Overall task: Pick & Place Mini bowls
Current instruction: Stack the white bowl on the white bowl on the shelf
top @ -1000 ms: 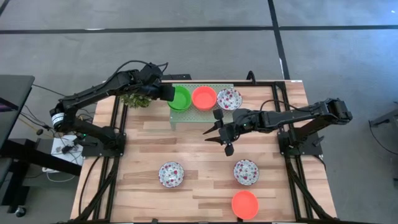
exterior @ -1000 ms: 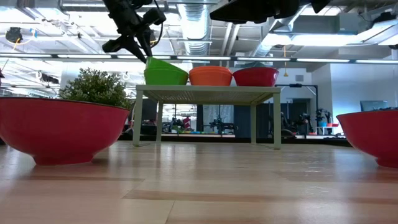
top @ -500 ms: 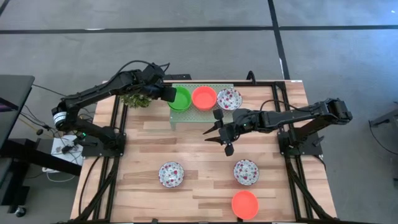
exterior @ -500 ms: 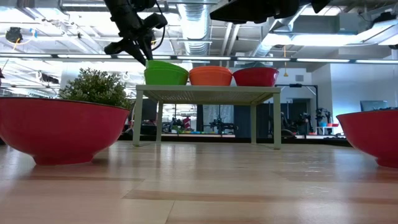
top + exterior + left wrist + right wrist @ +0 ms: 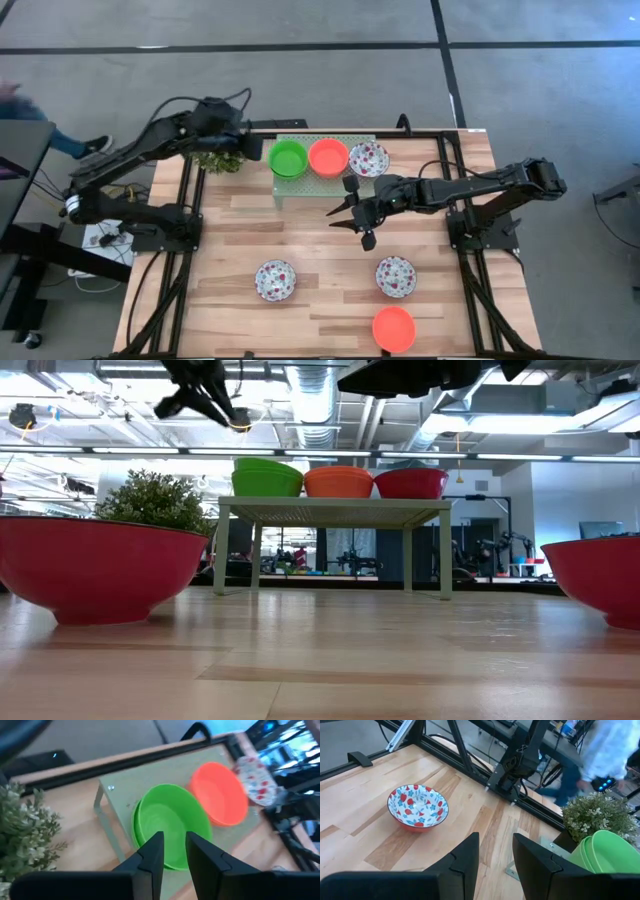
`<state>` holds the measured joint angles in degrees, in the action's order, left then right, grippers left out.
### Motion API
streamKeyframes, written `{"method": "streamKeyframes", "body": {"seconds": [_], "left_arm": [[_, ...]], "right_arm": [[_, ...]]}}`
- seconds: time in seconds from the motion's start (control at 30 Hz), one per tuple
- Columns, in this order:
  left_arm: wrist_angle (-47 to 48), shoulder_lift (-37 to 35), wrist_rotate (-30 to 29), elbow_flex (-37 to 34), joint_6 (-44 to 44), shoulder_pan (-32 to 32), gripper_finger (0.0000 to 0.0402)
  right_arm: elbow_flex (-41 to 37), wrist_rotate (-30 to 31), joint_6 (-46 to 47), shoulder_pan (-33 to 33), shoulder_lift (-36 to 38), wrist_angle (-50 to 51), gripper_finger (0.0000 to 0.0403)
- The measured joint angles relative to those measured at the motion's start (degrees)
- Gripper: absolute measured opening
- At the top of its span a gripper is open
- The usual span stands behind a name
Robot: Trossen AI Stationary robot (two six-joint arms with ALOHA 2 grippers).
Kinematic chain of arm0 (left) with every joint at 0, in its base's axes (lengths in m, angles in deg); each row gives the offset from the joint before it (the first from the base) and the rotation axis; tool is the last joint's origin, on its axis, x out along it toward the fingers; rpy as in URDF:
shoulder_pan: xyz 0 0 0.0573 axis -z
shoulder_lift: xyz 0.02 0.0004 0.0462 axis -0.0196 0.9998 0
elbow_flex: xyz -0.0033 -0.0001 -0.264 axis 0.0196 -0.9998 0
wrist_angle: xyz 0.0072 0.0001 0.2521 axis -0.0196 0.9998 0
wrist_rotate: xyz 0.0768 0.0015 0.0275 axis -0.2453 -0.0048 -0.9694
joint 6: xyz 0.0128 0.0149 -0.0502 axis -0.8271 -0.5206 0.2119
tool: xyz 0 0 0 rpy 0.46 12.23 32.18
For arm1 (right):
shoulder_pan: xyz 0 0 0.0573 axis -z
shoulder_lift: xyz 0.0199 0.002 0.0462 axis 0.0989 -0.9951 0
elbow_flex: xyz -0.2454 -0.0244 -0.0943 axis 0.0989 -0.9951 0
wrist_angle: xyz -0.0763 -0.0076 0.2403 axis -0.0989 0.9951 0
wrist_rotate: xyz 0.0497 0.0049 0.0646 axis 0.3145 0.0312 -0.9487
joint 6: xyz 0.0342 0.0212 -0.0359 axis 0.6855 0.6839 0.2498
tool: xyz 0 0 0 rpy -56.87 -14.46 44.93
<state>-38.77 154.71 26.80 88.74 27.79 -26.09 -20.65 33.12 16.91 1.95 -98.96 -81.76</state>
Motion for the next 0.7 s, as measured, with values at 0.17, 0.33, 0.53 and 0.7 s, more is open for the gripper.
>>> {"method": "streamKeyframes", "body": {"seconds": [0.17, 0.33, 0.53, 0.7], "left_arm": [[-0.5, -5.4, -3.8, -2.2, -7.7, 7.6, 0.0081], [-8.4, -9.4, -17.7, -14.0, -11.6, 23.5, 0.0081], [-25.4, -11.7, -31.1, -30.3, -14.6, 41.1, 0.0081], [-40.0, -11.7, -37.2, -41.3, -15.4, 48.6, 0.0081]], "right_arm": [[0.0, 0.0, 1.7, 0.0, 0.0, 0.0, 0.0113], [0.0, 0.0, 3.6, 0.0, 0.0, 0.7, 0.0113], [0.0, 0.0, 12.5, 0.0, 0.0, 5.5, 0.0113], [-0.2, 0.0, 21.0, -0.4, 0.0, 8.3, 0.0113]]}}
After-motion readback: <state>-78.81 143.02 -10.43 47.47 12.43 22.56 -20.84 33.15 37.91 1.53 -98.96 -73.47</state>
